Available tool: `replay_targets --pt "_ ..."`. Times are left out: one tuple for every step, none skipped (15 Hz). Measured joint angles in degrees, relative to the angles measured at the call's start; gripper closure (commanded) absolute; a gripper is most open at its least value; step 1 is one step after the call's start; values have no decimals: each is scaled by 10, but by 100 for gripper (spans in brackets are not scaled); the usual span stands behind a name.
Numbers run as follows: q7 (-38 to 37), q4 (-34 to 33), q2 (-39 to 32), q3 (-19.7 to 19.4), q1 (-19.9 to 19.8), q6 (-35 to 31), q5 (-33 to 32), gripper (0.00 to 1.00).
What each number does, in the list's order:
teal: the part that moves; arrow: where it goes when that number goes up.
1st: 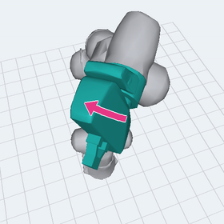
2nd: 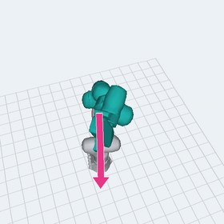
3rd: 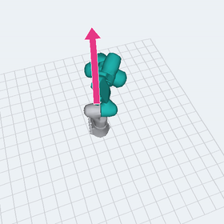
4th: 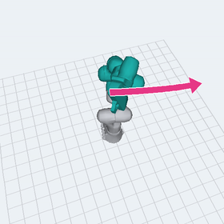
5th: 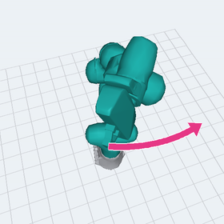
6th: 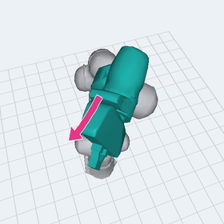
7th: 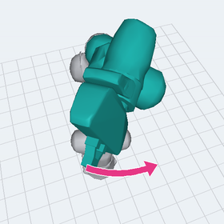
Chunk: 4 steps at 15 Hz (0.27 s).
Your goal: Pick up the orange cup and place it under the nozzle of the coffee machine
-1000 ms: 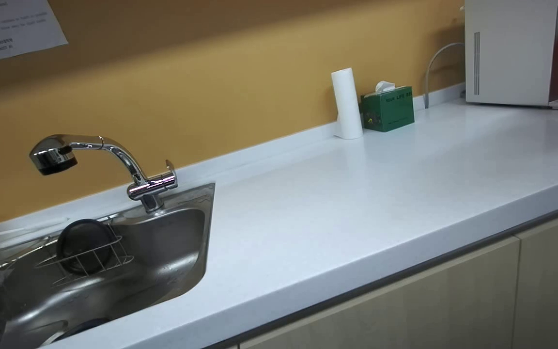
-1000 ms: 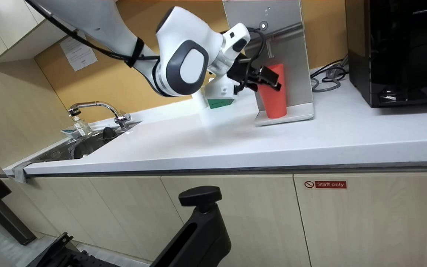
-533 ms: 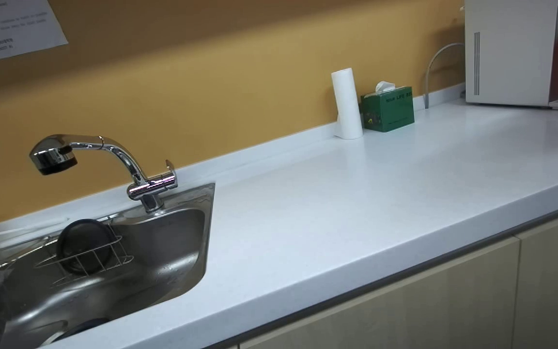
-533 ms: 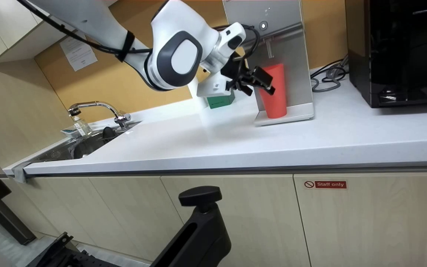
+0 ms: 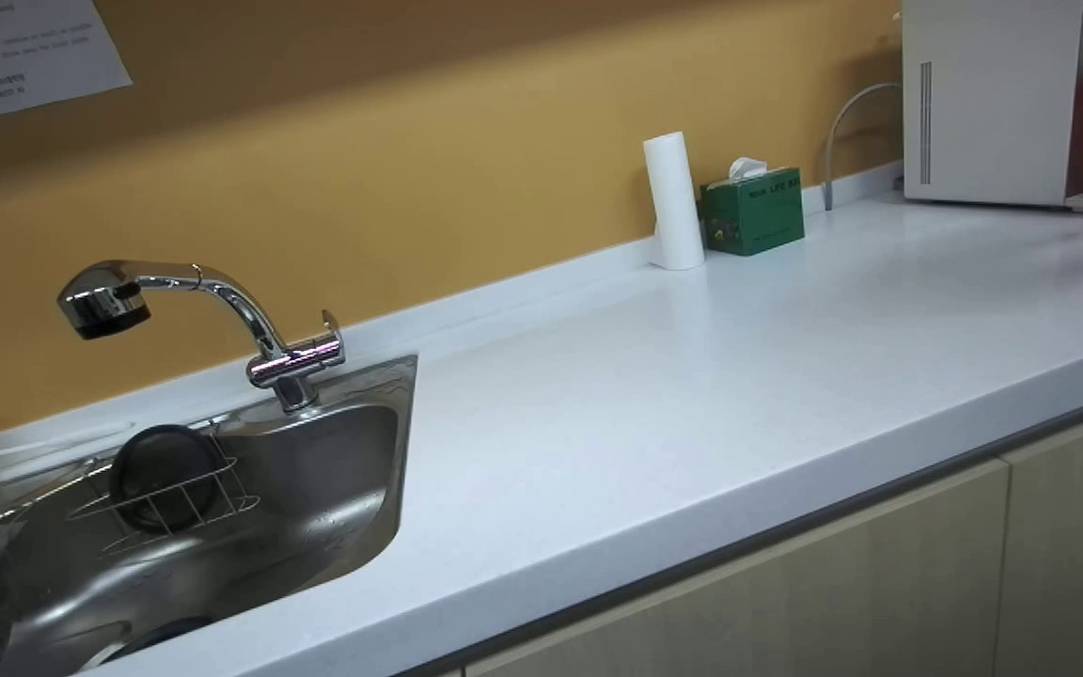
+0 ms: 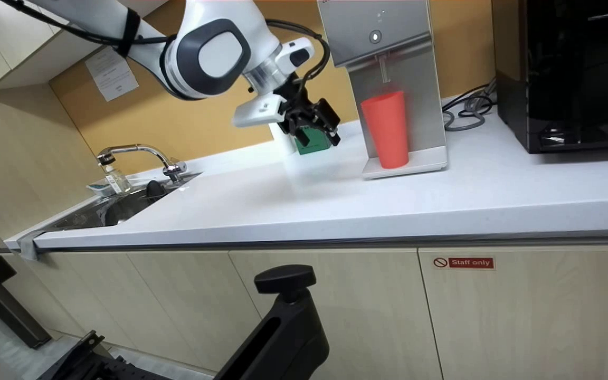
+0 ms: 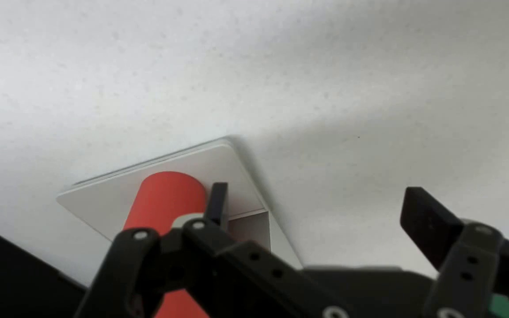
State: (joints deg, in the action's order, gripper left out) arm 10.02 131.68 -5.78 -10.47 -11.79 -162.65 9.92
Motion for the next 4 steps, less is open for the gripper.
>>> replay_targets --pt "4 3 8 0 0 14 1 0" --pt "5 5 14 0 -1 24 -1 0" --pt "5 6 16 0 -2 26 -1 0" --pt "5 6 15 0 -2 26 -1 0"
